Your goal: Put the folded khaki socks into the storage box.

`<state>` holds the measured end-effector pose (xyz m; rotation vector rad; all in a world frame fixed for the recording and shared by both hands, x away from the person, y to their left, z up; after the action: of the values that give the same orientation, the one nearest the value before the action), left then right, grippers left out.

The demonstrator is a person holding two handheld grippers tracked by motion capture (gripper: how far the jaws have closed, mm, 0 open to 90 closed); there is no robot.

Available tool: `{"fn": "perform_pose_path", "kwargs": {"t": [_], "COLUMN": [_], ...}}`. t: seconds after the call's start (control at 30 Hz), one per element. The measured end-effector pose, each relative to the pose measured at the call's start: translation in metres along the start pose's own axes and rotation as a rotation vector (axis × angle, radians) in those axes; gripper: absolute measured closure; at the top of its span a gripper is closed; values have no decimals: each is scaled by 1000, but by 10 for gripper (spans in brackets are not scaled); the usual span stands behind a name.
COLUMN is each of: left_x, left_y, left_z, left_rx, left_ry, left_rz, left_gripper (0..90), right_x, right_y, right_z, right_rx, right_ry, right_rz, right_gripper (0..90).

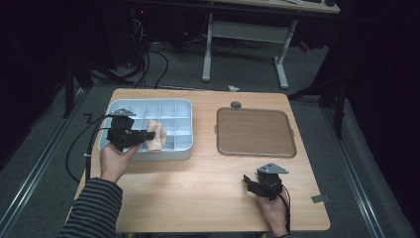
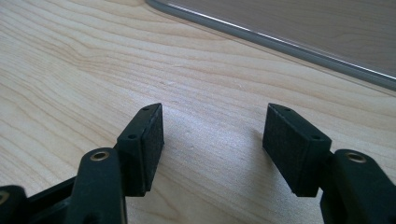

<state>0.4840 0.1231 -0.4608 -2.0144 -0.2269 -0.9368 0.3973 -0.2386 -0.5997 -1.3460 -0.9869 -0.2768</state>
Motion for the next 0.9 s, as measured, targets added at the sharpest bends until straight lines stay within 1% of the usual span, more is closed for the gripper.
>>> {"fn": "perform_pose_path", "kwargs": {"t": [0.07, 0.1, 0.17, 0.23, 0.43, 0.6, 0.73, 0.9], "left_x": [2, 3, 5, 6, 11, 14, 13, 12], "left_y": [-1, -1, -1, 0, 0, 3, 6, 10], "left_z": [2, 2, 1, 3, 6, 10, 17, 21], "left_rx": [22, 40, 22, 41, 39, 42, 53, 46], "left_ry": [15, 34, 27, 33, 26, 23, 14, 12], "left_rz": [3, 12, 7, 16, 12, 22, 37, 51], "left_gripper": [782, 782, 782, 782, 782, 782, 782, 782], "right_x": [0, 0, 0, 0, 0, 0, 0, 0], "right_y": [0, 0, 0, 0, 0, 0, 0, 0], "right_z": [0, 0, 0, 0, 0, 0, 0, 0], "right_rx": [0, 0, 0, 0, 0, 0, 0, 0], "right_ry": [0, 0, 0, 1, 1, 1, 0, 0], "right_rz": [0, 0, 0, 0, 0, 0, 0, 0], "right_gripper": [382, 382, 382, 383, 382, 382, 382, 382]}}
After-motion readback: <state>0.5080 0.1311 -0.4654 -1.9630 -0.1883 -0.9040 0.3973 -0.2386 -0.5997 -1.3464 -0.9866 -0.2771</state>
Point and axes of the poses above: each handheld gripper's, and its own axes: y roughly forward along the jaws, x roughly out of its top, z roughly to its left, the point moved 10 cm from there along y, roughly forward along the jaws, and after that the axes turned 6 degrees about -y, right-handed, at the moved point
